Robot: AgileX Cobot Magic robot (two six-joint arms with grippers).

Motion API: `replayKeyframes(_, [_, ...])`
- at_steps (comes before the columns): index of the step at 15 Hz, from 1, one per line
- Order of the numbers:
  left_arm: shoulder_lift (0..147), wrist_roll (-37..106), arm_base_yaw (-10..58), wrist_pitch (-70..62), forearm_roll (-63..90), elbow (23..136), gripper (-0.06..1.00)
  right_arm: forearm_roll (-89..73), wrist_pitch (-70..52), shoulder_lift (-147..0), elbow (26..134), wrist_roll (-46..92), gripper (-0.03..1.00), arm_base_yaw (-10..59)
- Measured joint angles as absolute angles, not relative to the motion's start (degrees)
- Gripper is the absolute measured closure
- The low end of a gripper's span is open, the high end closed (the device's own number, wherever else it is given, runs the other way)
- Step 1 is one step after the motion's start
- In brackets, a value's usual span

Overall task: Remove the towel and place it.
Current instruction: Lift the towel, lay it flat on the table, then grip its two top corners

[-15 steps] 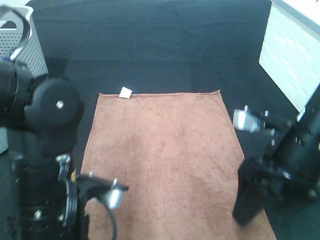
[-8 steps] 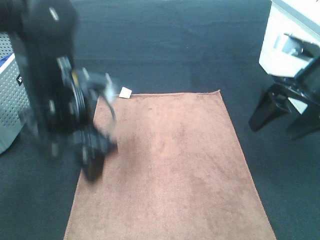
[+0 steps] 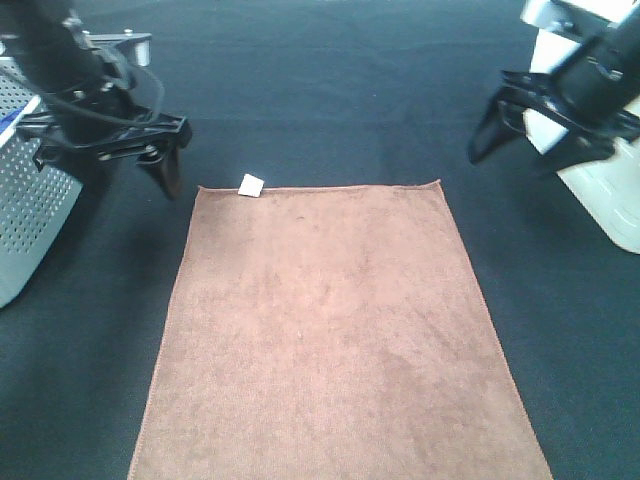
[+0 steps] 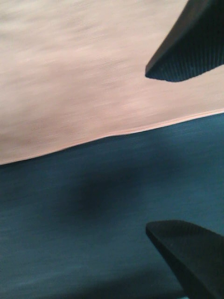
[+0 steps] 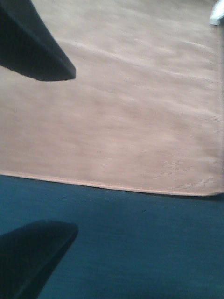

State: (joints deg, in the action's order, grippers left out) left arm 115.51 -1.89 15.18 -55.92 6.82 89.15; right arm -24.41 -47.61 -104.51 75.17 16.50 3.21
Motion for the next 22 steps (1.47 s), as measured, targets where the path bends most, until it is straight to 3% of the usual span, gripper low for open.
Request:
replayKeyframes(8, [139.1, 1.6, 11.8, -58.6, 11.7, 112.7, 0.18, -24.2, -46.6, -128.9, 94.7, 20.5, 0.2, 3.2])
replayKeyframes(16, [143.2, 4.4, 11.7, -59.2, 14.8, 116.3, 0.18, -25.2, -46.0, -134.2, 97.3, 21.5, 0.2, 3.0])
replayKeyframes(22, [144.5, 5.6, 15.9, -57.0, 19.3, 117.1, 0.18, -25.9, -39.5, -136.3, 98.1, 23.5, 0.22, 9.3])
